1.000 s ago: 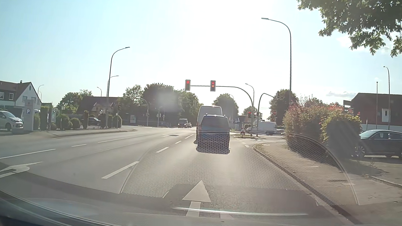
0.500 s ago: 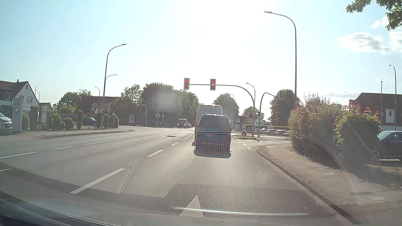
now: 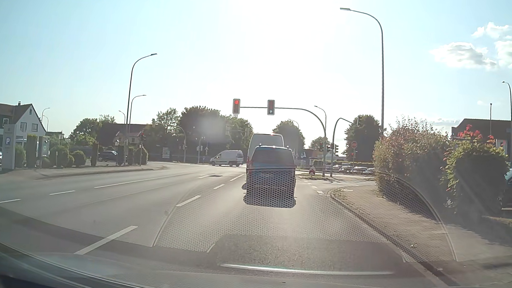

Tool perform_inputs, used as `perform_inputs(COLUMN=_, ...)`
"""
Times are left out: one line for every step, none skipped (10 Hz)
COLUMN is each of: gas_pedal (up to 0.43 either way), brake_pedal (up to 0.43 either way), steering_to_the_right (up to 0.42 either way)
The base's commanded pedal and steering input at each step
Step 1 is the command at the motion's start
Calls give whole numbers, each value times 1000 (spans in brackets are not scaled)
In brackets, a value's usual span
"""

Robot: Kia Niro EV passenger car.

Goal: Follow the waypoints while adhering to traffic rules and regulations

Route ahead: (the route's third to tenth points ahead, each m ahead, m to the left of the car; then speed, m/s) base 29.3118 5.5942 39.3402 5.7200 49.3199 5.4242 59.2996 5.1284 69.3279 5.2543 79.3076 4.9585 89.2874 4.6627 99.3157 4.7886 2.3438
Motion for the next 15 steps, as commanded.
perform_inputs(gas_pedal=0, brake_pedal=6, steering_to_the_right=-1)
perform_inputs(gas_pedal=0, brake_pedal=6, steering_to_the_right=-1)
perform_inputs(gas_pedal=0, brake_pedal=6, steering_to_the_right=-1)
perform_inputs(gas_pedal=0, brake_pedal=6, steering_to_the_right=-1)
perform_inputs(gas_pedal=0, brake_pedal=6, steering_to_the_right=-1)
perform_inputs(gas_pedal=0, brake_pedal=12, steering_to_the_right=-1)
perform_inputs(gas_pedal=0, brake_pedal=6, steering_to_the_right=-1)
perform_inputs(gas_pedal=0, brake_pedal=6, steering_to_the_right=-1)
perform_inputs(gas_pedal=0, brake_pedal=6, steering_to_the_right=-1)
perform_inputs(gas_pedal=0, brake_pedal=12, steering_to_the_right=-1)
perform_inputs(gas_pedal=0, brake_pedal=24, steering_to_the_right=-1)
perform_inputs(gas_pedal=0, brake_pedal=43, steering_to_the_right=-1)
perform_inputs(gas_pedal=0, brake_pedal=61, steering_to_the_right=-1)
perform_inputs(gas_pedal=0, brake_pedal=55, steering_to_the_right=-1)
perform_inputs(gas_pedal=0, brake_pedal=67, steering_to_the_right=-1)
